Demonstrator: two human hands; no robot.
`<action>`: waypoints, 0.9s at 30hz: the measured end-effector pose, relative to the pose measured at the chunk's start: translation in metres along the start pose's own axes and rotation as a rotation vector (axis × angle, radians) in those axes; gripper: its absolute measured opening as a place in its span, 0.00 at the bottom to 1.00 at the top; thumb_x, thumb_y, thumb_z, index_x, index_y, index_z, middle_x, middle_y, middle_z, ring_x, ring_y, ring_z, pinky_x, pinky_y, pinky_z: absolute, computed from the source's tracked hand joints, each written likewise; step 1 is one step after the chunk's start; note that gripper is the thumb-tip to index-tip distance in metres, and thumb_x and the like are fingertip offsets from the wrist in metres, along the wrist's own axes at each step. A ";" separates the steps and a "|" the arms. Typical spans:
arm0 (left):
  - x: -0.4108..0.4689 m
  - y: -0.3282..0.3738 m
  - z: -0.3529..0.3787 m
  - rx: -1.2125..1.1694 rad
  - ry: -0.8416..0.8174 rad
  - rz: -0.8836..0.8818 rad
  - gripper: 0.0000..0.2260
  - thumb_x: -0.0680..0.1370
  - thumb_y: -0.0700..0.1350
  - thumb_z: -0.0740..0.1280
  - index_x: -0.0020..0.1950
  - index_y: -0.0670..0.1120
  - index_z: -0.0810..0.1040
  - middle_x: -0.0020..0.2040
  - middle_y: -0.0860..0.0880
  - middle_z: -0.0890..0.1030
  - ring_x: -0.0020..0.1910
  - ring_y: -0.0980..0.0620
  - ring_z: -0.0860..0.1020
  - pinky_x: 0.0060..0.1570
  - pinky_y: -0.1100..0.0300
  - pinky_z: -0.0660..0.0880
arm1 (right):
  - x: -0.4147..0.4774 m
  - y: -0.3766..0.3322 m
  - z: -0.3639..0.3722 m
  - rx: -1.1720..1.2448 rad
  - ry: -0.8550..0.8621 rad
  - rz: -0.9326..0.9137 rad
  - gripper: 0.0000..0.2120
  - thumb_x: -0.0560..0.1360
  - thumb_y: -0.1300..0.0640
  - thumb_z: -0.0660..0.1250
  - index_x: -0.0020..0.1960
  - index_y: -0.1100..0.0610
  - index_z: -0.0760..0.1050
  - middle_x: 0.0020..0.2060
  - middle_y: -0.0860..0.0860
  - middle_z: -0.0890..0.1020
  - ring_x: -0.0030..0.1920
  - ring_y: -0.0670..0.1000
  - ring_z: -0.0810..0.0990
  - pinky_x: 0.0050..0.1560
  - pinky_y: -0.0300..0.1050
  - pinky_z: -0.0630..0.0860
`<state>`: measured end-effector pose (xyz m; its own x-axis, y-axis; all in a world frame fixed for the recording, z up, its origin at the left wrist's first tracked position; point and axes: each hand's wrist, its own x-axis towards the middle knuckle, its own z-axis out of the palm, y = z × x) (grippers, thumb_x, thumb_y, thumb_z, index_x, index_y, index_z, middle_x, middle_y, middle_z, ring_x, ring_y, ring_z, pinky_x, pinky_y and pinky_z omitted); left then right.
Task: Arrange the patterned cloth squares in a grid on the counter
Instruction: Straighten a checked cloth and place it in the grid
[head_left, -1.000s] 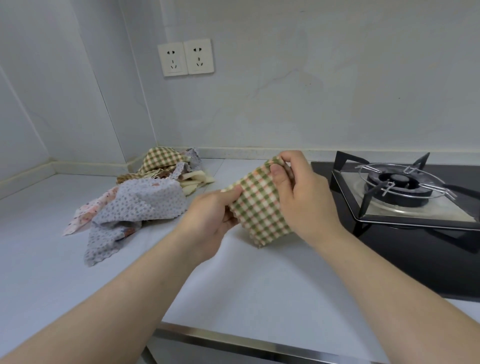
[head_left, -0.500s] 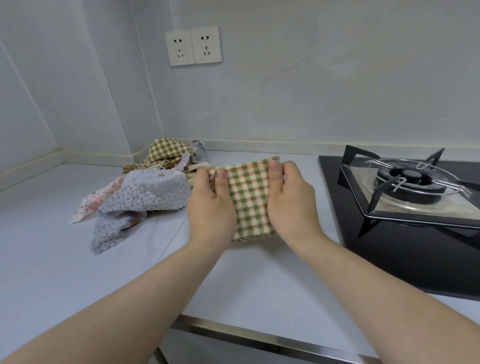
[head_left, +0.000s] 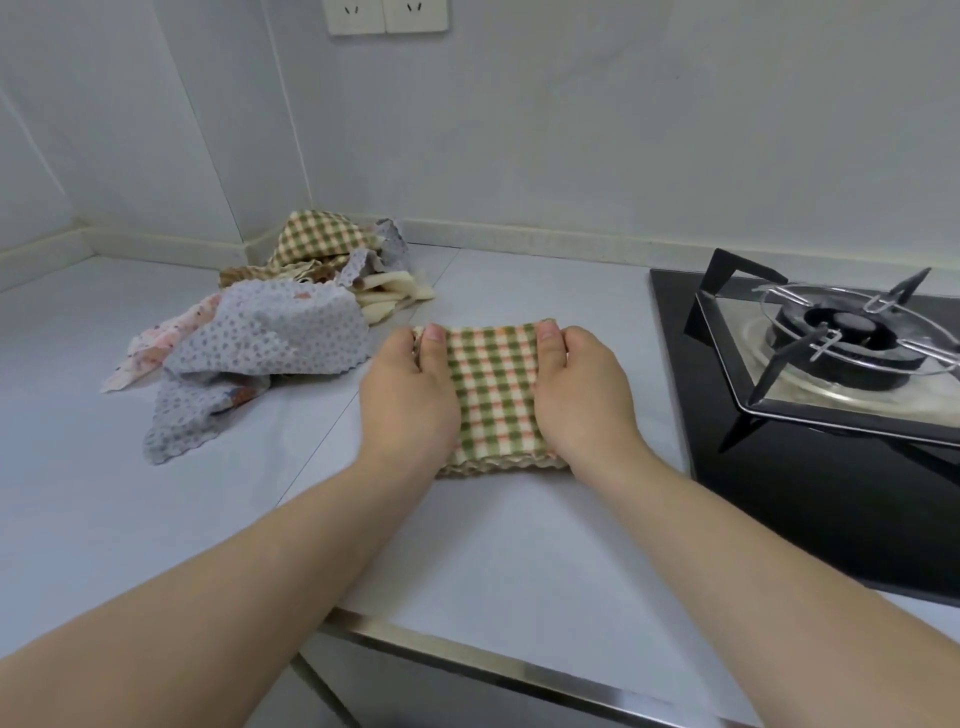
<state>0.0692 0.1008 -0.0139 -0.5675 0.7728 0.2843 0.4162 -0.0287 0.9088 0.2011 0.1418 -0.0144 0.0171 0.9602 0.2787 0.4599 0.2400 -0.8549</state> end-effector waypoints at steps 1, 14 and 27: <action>0.000 -0.002 0.001 0.001 -0.004 -0.002 0.17 0.86 0.52 0.57 0.38 0.47 0.66 0.33 0.53 0.68 0.33 0.54 0.67 0.34 0.55 0.63 | 0.000 0.001 0.000 0.013 0.000 0.011 0.22 0.86 0.46 0.53 0.37 0.55 0.65 0.31 0.47 0.71 0.29 0.43 0.70 0.30 0.32 0.67; -0.025 0.087 -0.010 0.106 -0.183 -0.233 0.14 0.86 0.49 0.56 0.42 0.47 0.70 0.37 0.54 0.72 0.31 0.66 0.70 0.31 0.69 0.67 | -0.021 -0.053 -0.065 0.063 0.018 0.319 0.18 0.86 0.50 0.56 0.41 0.58 0.69 0.31 0.49 0.75 0.30 0.39 0.72 0.31 0.31 0.66; -0.164 0.303 0.085 -0.041 -0.903 -0.010 0.15 0.85 0.52 0.57 0.42 0.48 0.71 0.37 0.53 0.74 0.38 0.53 0.72 0.43 0.48 0.74 | -0.123 -0.096 -0.347 -0.156 0.617 0.716 0.18 0.86 0.48 0.54 0.38 0.50 0.67 0.33 0.45 0.74 0.35 0.42 0.72 0.34 0.28 0.66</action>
<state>0.3491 0.0189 0.1887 0.2099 0.9761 -0.0560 0.3789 -0.0285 0.9250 0.4631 -0.0484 0.1853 0.7841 0.6170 -0.0677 0.2717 -0.4393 -0.8563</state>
